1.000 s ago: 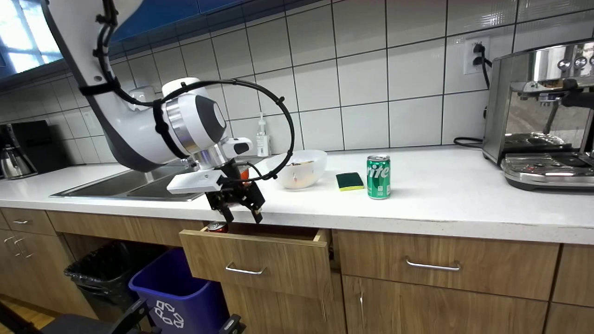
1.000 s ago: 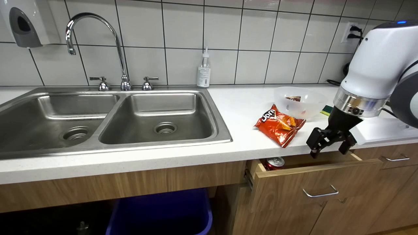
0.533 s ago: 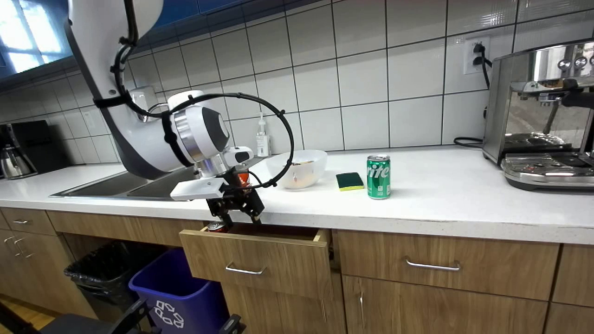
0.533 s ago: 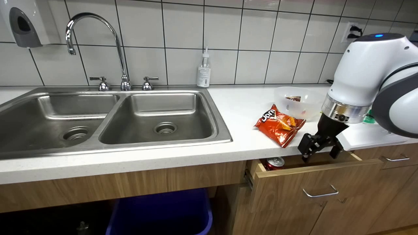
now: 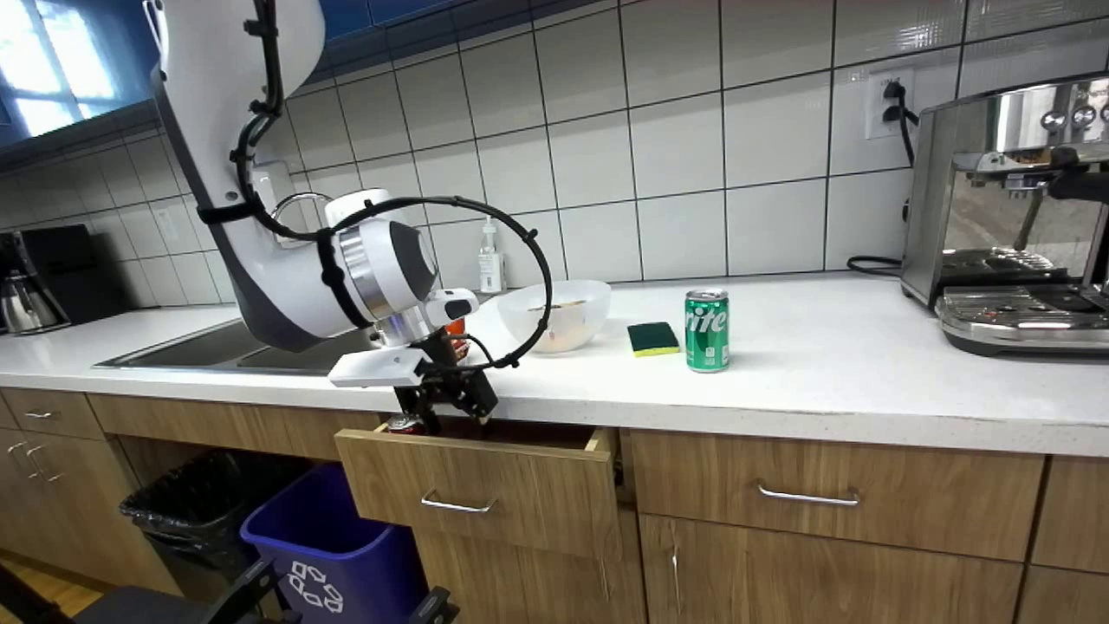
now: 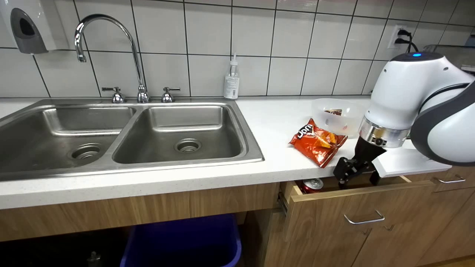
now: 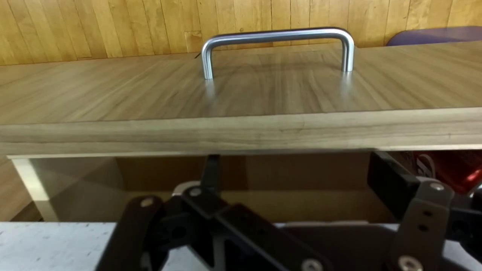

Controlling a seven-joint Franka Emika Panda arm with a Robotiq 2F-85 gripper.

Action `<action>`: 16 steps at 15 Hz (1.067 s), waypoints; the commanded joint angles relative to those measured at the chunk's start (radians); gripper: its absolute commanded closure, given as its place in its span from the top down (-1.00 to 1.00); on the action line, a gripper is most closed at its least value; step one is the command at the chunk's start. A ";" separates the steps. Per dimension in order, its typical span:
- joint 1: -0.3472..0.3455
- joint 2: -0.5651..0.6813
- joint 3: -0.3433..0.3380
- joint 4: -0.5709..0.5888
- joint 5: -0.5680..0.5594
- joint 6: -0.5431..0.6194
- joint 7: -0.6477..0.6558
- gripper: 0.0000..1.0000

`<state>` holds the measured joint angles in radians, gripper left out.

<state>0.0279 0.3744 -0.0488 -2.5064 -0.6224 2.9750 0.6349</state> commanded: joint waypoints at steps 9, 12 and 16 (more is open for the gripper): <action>0.056 0.013 -0.087 -0.040 -0.023 0.062 0.025 1.00; 0.051 0.005 -0.090 -0.068 -0.021 0.077 0.016 1.00; 0.051 -0.012 -0.099 -0.116 -0.027 0.101 0.008 1.00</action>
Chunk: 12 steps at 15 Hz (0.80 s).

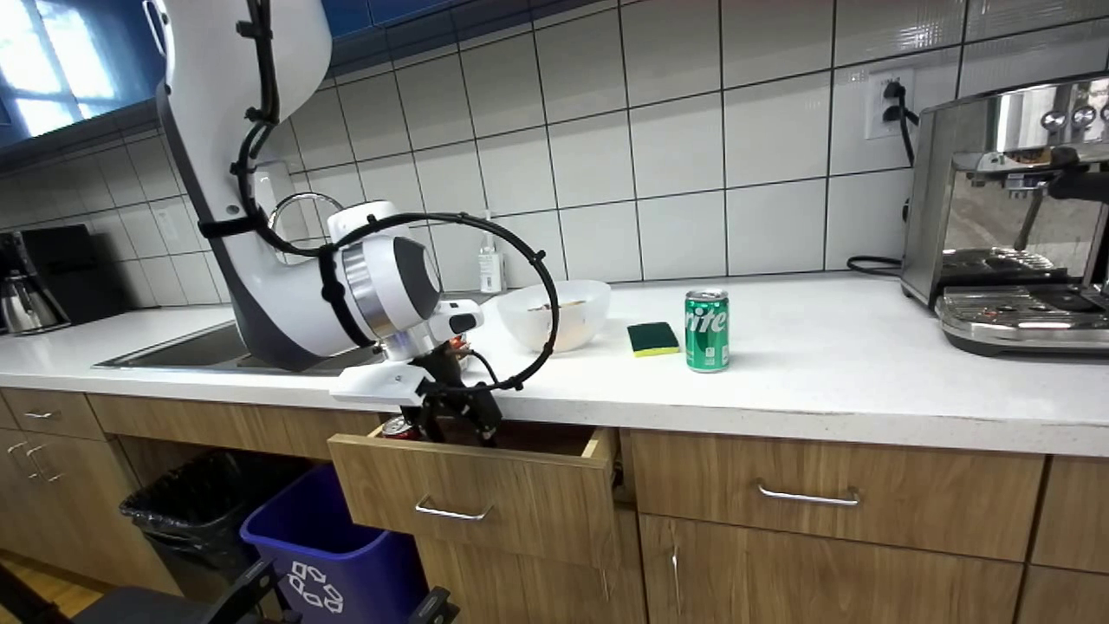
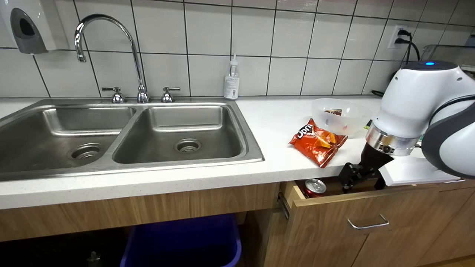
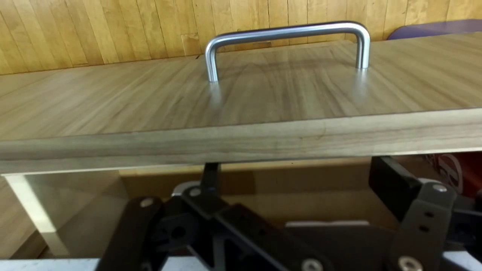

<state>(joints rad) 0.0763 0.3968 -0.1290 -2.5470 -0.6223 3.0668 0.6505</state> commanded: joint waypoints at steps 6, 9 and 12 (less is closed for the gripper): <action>-0.006 -0.079 -0.019 -0.155 -0.031 0.025 -0.023 1.00; -0.001 -0.099 -0.032 -0.194 -0.041 0.025 -0.022 1.00; 0.000 -0.119 -0.040 -0.229 -0.054 0.023 -0.021 1.00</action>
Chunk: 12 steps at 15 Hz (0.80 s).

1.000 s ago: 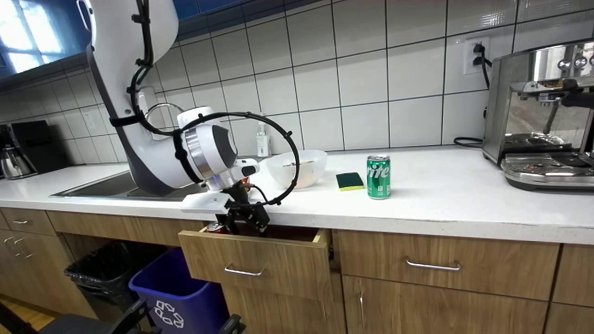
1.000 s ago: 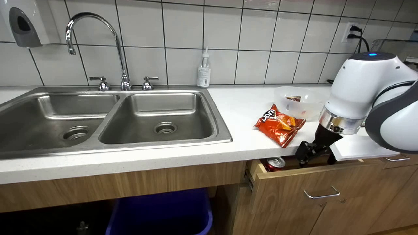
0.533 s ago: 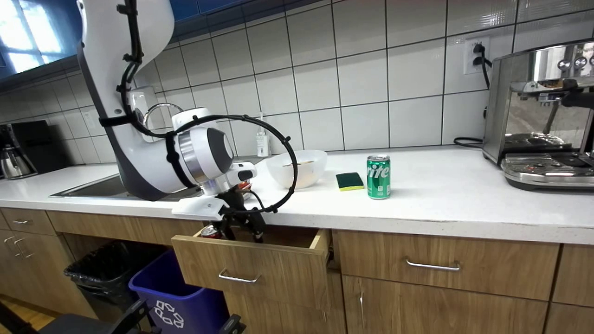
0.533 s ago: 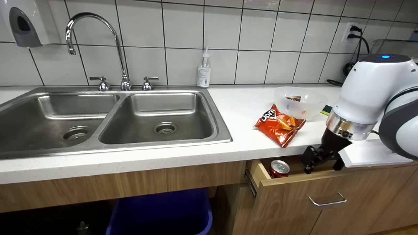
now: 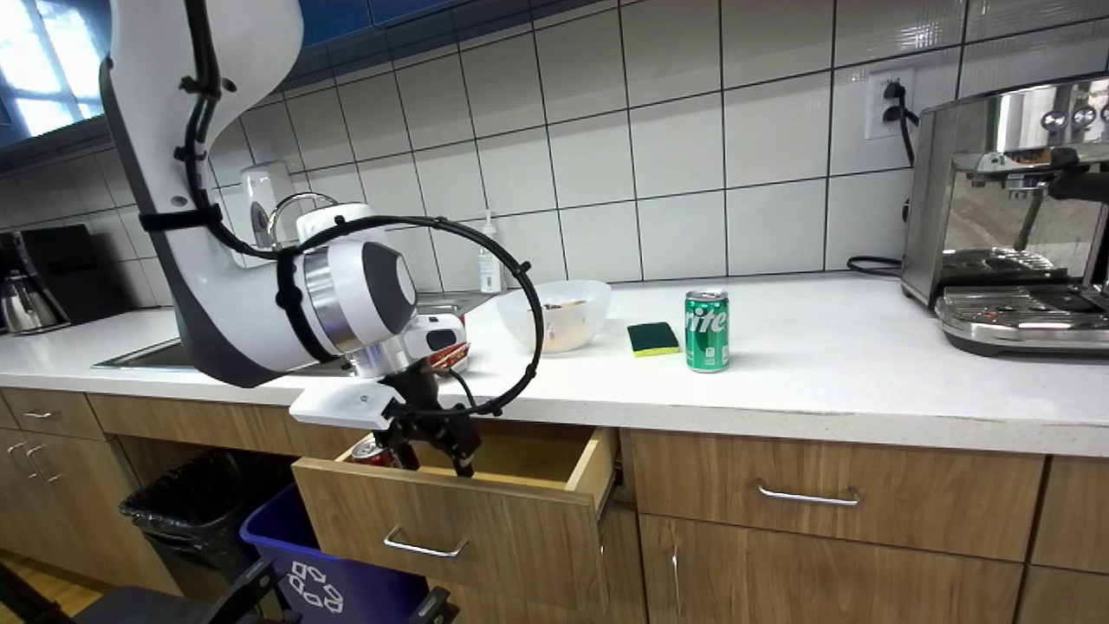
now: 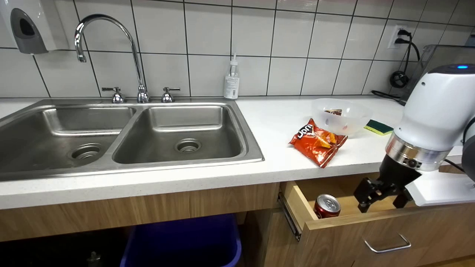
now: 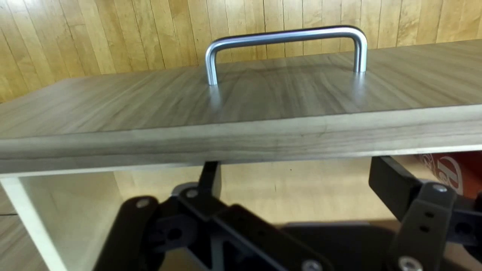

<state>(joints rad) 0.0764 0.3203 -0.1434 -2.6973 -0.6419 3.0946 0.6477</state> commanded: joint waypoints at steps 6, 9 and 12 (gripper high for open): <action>-0.027 -0.014 -0.006 -0.078 -0.077 -0.017 0.008 1.00; -0.032 -0.015 -0.006 -0.080 -0.089 -0.017 0.013 1.00; -0.038 -0.023 0.001 -0.079 -0.089 -0.016 0.014 1.00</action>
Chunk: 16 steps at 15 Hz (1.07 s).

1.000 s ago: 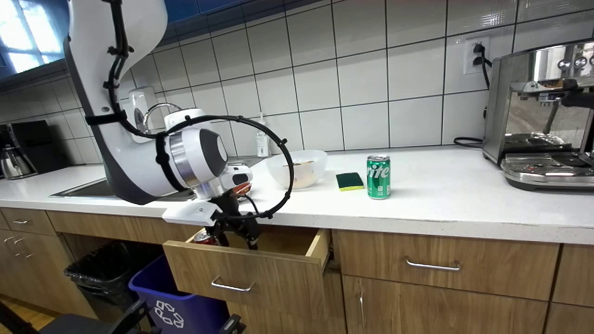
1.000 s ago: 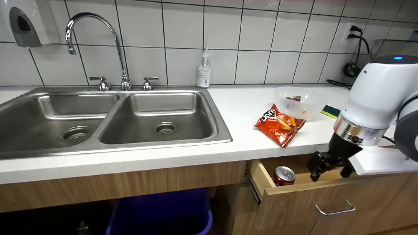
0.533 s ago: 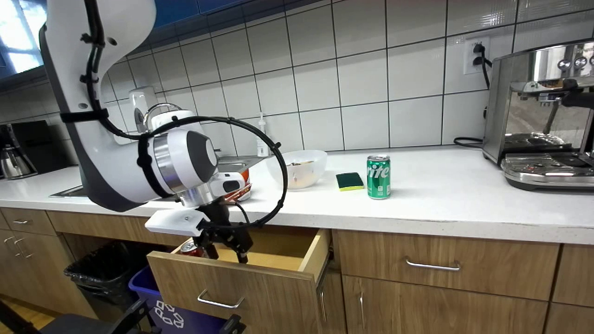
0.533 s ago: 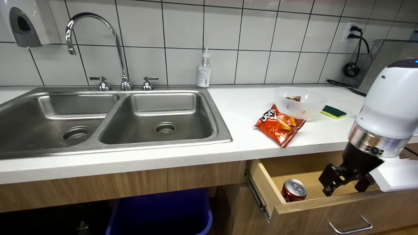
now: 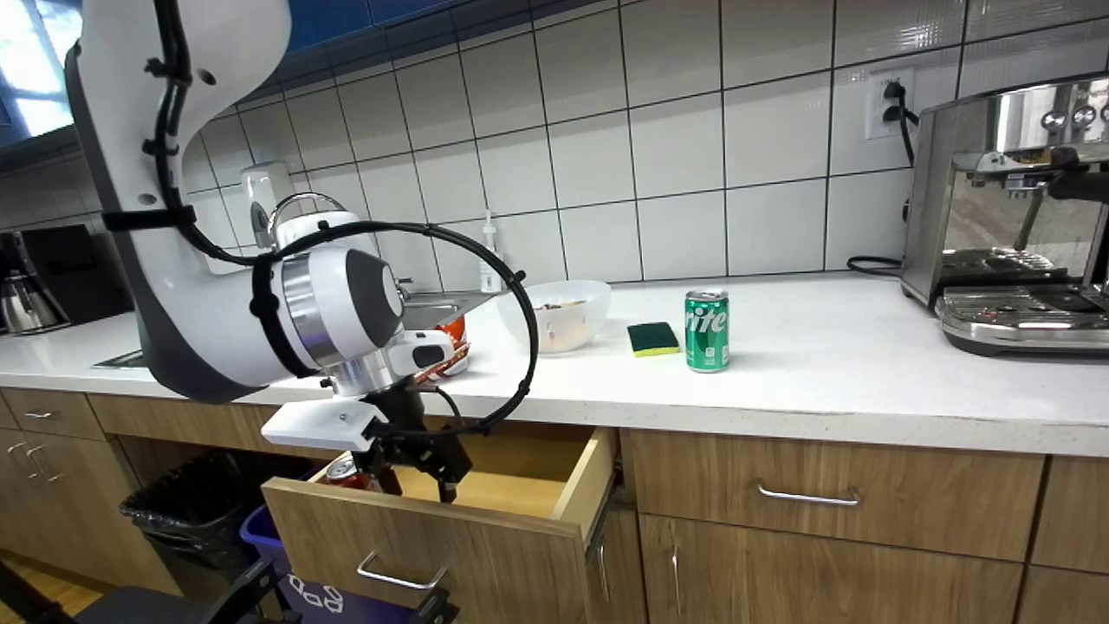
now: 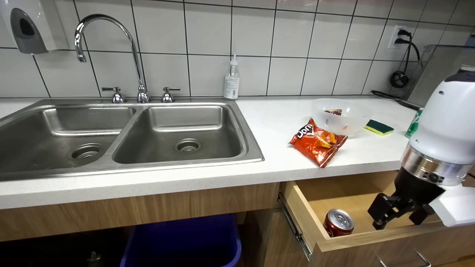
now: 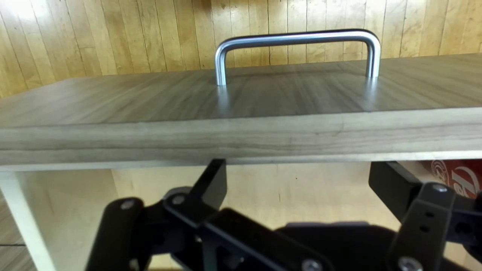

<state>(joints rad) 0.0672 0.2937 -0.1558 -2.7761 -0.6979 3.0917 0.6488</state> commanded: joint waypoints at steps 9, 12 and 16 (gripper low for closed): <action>-0.106 -0.048 0.104 0.003 -0.010 -0.048 0.001 1.00; -0.132 -0.106 0.124 -0.030 0.001 -0.044 -0.014 1.00; -0.180 -0.139 0.175 -0.019 0.001 -0.042 -0.016 1.00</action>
<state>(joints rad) -0.0611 0.2321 -0.0321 -2.7699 -0.6977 3.0832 0.6483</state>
